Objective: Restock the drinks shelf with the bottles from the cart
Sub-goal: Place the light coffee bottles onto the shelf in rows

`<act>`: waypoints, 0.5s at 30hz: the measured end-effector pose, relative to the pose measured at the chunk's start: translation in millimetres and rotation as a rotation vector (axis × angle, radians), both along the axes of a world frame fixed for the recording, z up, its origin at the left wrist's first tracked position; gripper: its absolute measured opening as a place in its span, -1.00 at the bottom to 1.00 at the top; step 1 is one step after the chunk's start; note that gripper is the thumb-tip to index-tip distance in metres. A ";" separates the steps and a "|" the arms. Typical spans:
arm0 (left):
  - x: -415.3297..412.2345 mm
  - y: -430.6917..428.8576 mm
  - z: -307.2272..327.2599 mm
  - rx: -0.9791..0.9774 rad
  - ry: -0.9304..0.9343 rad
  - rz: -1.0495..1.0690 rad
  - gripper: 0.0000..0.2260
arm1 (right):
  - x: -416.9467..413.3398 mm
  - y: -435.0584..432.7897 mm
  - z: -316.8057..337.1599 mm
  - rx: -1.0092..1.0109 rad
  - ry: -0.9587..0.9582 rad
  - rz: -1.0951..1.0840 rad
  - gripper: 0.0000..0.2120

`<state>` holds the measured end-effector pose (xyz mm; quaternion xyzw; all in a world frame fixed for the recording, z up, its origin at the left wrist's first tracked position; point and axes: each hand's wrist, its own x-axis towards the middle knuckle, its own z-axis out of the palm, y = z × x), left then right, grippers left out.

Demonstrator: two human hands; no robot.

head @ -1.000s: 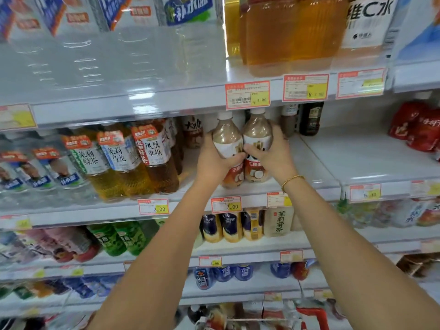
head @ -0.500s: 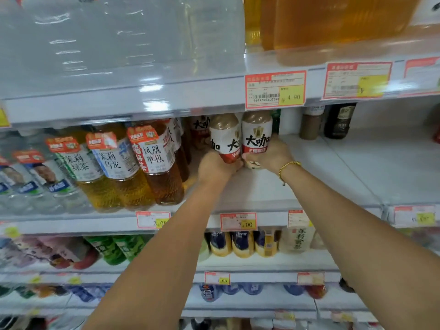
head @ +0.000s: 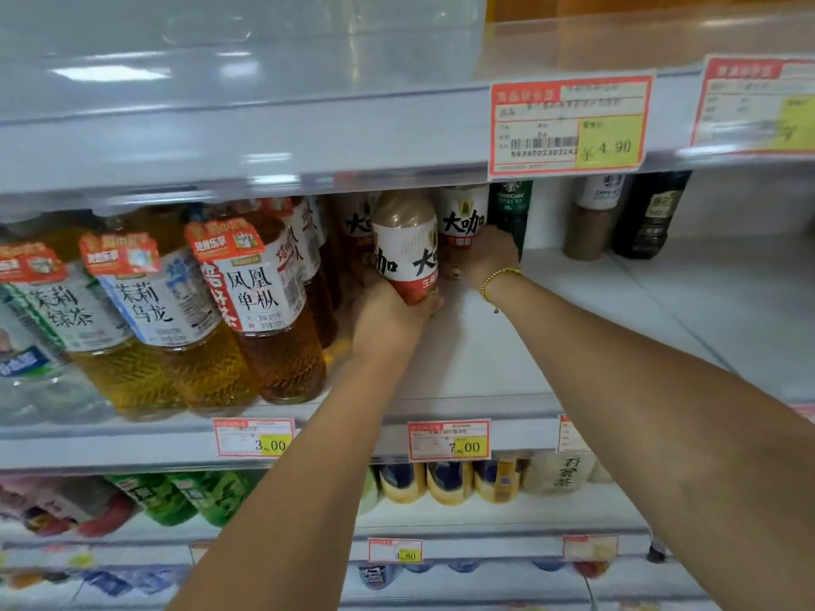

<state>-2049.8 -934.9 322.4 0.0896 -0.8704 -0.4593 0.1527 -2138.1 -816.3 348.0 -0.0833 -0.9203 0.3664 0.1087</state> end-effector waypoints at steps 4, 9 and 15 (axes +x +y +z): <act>1.0 -2.0 0.9 -0.036 0.020 0.067 -0.37 | -5.3 -2.5 -1.2 -0.006 0.022 -0.001 -0.63; 1.4 -4.4 0.6 -0.053 0.046 0.094 -0.37 | 1.9 -3.3 3.1 0.101 0.039 -0.006 -0.60; 2.1 -7.7 1.1 -0.039 0.052 0.066 -0.35 | 25.8 11.7 15.6 -0.177 0.014 0.293 -0.72</act>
